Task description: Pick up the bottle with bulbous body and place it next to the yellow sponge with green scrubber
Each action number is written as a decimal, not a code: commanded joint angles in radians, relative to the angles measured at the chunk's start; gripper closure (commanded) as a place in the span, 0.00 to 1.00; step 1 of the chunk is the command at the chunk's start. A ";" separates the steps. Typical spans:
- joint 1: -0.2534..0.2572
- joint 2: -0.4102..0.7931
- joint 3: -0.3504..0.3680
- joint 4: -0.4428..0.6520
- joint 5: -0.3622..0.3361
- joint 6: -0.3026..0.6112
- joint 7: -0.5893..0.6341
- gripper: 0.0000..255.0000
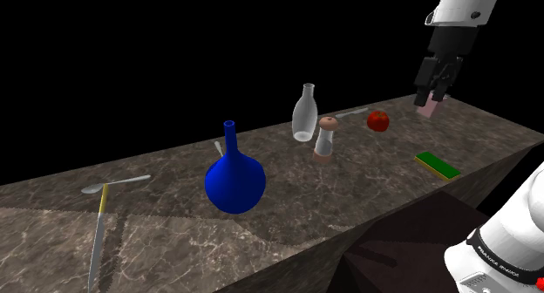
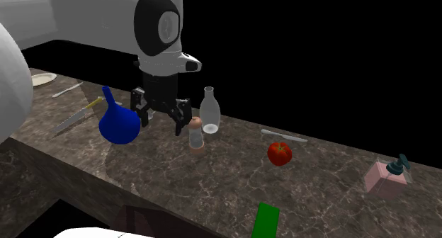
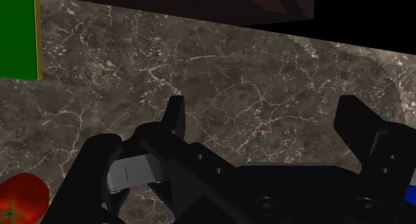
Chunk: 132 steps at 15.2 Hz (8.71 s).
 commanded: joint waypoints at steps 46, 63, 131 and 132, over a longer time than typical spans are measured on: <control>0.006 1.308 -0.001 1.072 -0.106 0.327 -0.086 0.00; 0.006 1.304 -0.001 1.106 -0.106 0.289 -0.086 1.00; -0.133 0.143 -0.148 0.346 -0.231 -0.101 -0.357 1.00; -0.134 0.138 -0.149 0.329 -0.232 -0.089 -0.356 1.00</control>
